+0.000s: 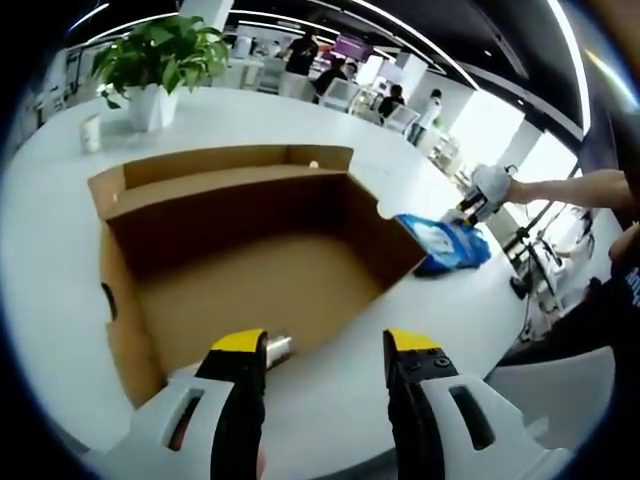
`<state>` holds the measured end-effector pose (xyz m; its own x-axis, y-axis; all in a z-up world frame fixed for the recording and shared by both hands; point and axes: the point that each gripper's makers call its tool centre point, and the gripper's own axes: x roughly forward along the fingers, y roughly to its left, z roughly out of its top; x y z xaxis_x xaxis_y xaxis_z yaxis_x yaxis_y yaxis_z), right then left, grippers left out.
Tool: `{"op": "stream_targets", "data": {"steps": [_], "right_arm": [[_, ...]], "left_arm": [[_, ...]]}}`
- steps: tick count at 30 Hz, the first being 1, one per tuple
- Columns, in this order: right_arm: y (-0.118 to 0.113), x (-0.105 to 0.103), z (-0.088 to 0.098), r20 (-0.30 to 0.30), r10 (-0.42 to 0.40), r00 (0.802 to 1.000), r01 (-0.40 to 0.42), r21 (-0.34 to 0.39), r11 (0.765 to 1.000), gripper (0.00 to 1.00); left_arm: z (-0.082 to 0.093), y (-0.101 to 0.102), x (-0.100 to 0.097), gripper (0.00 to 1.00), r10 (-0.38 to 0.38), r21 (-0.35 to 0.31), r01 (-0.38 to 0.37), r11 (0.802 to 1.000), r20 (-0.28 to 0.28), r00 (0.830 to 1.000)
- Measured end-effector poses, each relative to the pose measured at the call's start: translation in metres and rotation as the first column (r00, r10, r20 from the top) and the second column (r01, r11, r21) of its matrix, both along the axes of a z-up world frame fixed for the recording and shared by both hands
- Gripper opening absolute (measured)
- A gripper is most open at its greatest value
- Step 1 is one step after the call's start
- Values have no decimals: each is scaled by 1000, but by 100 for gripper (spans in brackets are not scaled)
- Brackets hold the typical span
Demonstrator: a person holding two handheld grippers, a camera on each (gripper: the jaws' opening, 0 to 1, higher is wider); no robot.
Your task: Operate the shoe box by opening the lid, removing the specified soft item, and placing it in the target area until the item is outside and the box remains undamaged.
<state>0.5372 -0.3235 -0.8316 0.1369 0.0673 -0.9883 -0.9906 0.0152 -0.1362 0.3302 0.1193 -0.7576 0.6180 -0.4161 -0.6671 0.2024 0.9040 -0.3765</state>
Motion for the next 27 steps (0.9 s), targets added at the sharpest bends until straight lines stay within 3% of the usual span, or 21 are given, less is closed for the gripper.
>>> {"op": "stream_targets", "data": {"steps": [5, 10, 18, 20, 22, 27], "right_arm": [[-5, 3, 12, 28, -66, 997, 66, 17, 998, 20], [-11, 8, 25, 45, -164, 985, 160, 84, 984, 20], [-9, -6, 50, 43, -247, 968, 240, 129, 962, 21], [-4, -8, 54, 37, -307, 951, 296, 173, 939, 21], [7, -12, 61, 14, -383, 924, 368, 241, 898, 21], [25, -22, 67, -22, -476, 879, 454, 342, 823, 21]], "left_arm": [[1, 1, 1, 47, 1, 1, -1, 1000, 6, 1000], [3, -4, 2, 47, -15, -4, 15, 1000, 14, 1000], [9, -7, 5, 47, -28, -23, 29, 999, 39, 999], [11, -7, 6, 47, -27, -28, 28, 999, 45, 999], [13, -6, 6, 47, -24, -34, 26, 999, 50, 998], [18, -7, 6, 46, -13, -61, 17, 998, 63, 998]]}}
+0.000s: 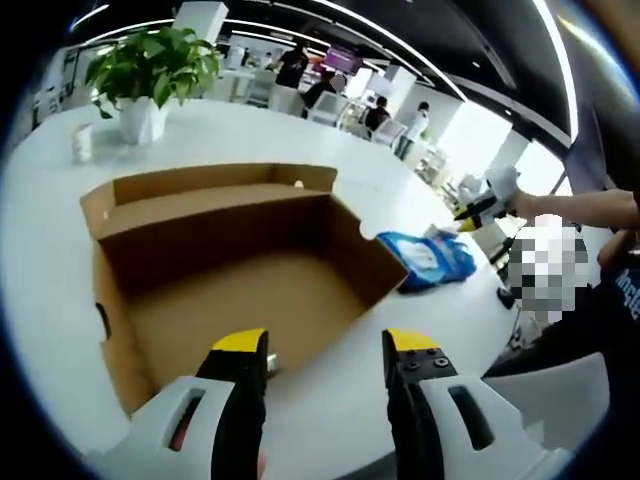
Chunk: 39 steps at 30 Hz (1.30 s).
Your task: Operate the shoe box by opening the lid, removing the specified soft item, and placing it in the target area until the item is outside and the box remains undamaged.
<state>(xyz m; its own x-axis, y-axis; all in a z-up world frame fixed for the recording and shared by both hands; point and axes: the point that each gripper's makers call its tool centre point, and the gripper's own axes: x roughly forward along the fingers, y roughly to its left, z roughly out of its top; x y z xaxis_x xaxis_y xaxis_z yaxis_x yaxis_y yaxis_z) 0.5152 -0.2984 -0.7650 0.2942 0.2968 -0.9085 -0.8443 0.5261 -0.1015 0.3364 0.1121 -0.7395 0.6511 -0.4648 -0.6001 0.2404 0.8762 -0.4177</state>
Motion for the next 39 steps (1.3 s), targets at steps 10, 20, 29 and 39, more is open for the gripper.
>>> {"op": "stream_targets", "data": {"steps": [10, 20, 29, 39], "right_arm": [[36, -33, 11, -39, -175, 984, 180, 226, 957, 27], [47, -53, 19, -61, -301, 952, 304, 323, 896, 27], [65, -60, 31, -87, -388, 918, 383, 458, 802, 29], [106, -77, 48, -89, -380, 921, 360, 571, 738, 33]], "left_arm": [[9, -2, -1, 46, 11, -36, -11, 999, 15, 1000], [7, -8, -1, 47, -21, -41, 22, 999, 16, 1000], [8, -10, 2, 46, -24, -45, 25, 999, 22, 999], [10, -7, 6, 46, 18, -75, -16, 997, 19, 1000]]}}
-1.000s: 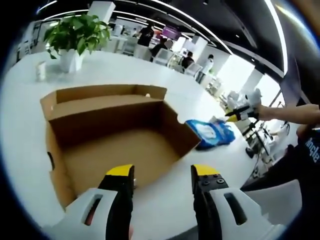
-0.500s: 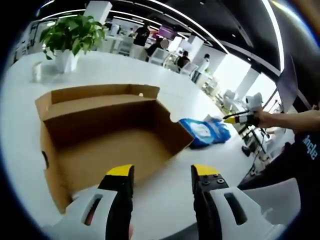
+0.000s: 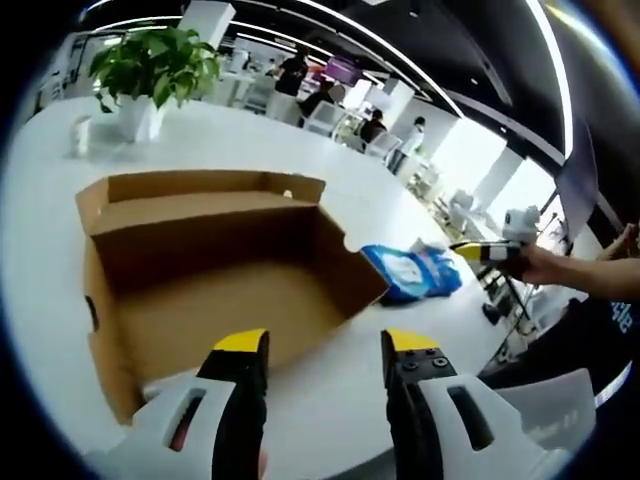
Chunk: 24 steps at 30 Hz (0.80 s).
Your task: Operate the shoe box by opening the lid, removing the specified soft item, and placing it in the target area until the item is outside and the box remains undamaged.
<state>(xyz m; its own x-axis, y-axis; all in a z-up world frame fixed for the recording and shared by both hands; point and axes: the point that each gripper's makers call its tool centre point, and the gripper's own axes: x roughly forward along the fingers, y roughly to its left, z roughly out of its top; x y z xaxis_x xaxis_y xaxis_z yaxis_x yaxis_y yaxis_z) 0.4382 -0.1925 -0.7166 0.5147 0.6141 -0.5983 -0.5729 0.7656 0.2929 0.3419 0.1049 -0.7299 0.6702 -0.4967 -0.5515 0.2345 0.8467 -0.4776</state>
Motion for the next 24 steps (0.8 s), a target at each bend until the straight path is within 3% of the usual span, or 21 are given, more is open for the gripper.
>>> {"op": "stream_targets", "data": {"steps": [7, 12, 24], "right_arm": [[27, -8, 11, 37, -22, 999, 19, 92, 996, 36], [50, -20, 11, 70, 37, 997, -42, 78, 996, 38], [92, -42, 20, 129, 32, 991, -48, 122, 991, 43]], "left_arm": [[-1, -4, -2, 45, -6, -11, 6, 1000, -9, 1000], [-2, -7, -3, 45, -19, -16, 19, 1000, -13, 1000], [-4, -15, -2, 45, -45, -26, 45, 999, -18, 999]]}}
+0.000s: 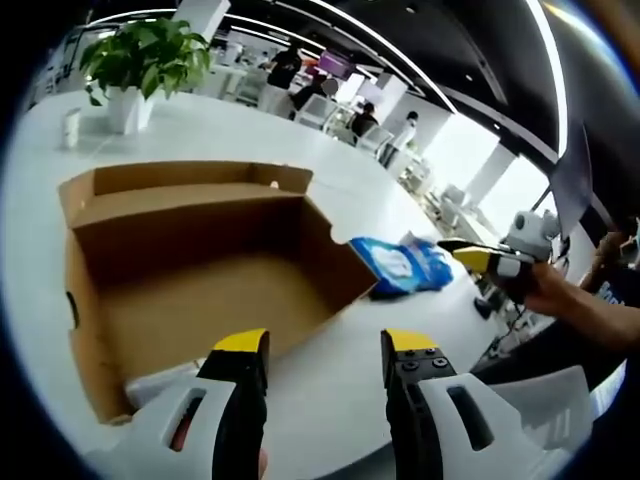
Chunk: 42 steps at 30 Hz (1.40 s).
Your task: Operate the shoe box by opening the lid, removing the specified soft item, and placing it in the target area until the item is outside and the box remains undamaged.
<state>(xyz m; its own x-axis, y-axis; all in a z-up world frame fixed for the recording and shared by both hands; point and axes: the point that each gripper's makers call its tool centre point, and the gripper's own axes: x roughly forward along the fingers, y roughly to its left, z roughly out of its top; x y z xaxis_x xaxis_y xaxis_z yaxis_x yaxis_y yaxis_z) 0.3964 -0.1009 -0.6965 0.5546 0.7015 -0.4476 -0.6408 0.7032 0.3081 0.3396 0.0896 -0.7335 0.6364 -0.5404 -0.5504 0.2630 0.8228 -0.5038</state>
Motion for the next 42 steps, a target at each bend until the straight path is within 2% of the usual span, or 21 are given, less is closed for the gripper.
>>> {"op": "stream_targets", "data": {"steps": [2, 24, 30, 37, 40, 42], "right_arm": [[0, 2, 0, 3, -4, 1000, 4, 7, 1000, 44], [29, -48, 3, 21, -74, 997, 73, 49, 996, 49], [36, -60, -2, 14, -79, 997, 78, 47, 996, 49], [51, -73, -11, -9, -68, 998, 68, 56, 996, 49], [56, -76, -12, -12, -64, 998, 65, 63, 996, 49], [60, -80, -12, -9, -61, 998, 62, 69, 996, 49]], "left_arm": [[1, 1, 1, 45, 6, -8, -6, 1000, 3, 1000], [10, 3, 1, 45, 8, -30, -8, 1000, 12, 1000], [23, 26, 3, 45, 37, -33, -36, 999, 41, 998], [23, 62, 6, 44, -17, 80, 13, 997, 56, 998], [19, 78, 7, 44, -86, 178, 76, 981, 54, 995], [18, 84, 8, 44, -119, 216, 106, 971, 48, 992]]}}
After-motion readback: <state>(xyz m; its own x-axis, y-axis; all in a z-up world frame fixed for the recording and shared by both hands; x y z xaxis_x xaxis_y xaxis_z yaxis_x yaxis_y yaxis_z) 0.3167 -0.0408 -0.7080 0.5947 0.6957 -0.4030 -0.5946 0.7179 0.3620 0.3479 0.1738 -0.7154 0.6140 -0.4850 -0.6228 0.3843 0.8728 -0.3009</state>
